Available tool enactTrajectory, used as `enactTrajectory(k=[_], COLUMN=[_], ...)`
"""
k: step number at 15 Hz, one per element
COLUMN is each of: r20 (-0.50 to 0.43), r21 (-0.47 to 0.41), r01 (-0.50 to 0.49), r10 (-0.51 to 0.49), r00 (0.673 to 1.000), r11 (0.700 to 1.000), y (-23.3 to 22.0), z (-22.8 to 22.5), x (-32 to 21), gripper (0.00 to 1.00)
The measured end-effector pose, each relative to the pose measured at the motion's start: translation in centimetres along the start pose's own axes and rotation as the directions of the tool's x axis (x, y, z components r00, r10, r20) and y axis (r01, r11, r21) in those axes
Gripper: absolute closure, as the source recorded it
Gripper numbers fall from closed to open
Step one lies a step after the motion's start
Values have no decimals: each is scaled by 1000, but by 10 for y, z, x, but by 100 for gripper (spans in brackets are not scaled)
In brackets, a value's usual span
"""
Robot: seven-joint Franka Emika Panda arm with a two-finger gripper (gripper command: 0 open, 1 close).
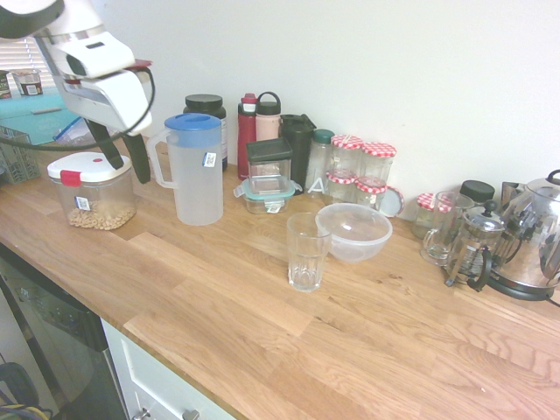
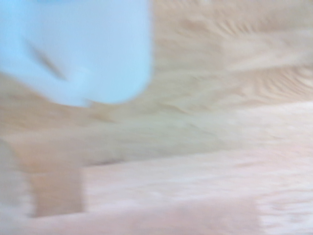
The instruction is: Pour me some water
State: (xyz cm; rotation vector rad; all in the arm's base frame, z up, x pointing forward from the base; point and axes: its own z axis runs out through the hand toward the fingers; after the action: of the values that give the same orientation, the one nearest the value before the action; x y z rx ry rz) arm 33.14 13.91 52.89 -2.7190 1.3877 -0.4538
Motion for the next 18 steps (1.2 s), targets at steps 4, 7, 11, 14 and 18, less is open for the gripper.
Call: enactTrajectory(k=[4, 7, 11, 14, 18], r20=[-34, -92, -142, -157, -170], r21=[69, 87, 98, 126, 136], r01=[-18, -50, -88, -71, -66], r10=[20, 58, 102, 91, 89], r00=[999, 994, 985, 983, 981], r11=[997, 995, 991, 989, 989], y=[-48, -81, -106, -116, -118], z=[2, 18, 47, 58, 64], x=[-20, -26, -16, -9, -5], gripper=[0, 0, 100, 100, 100])
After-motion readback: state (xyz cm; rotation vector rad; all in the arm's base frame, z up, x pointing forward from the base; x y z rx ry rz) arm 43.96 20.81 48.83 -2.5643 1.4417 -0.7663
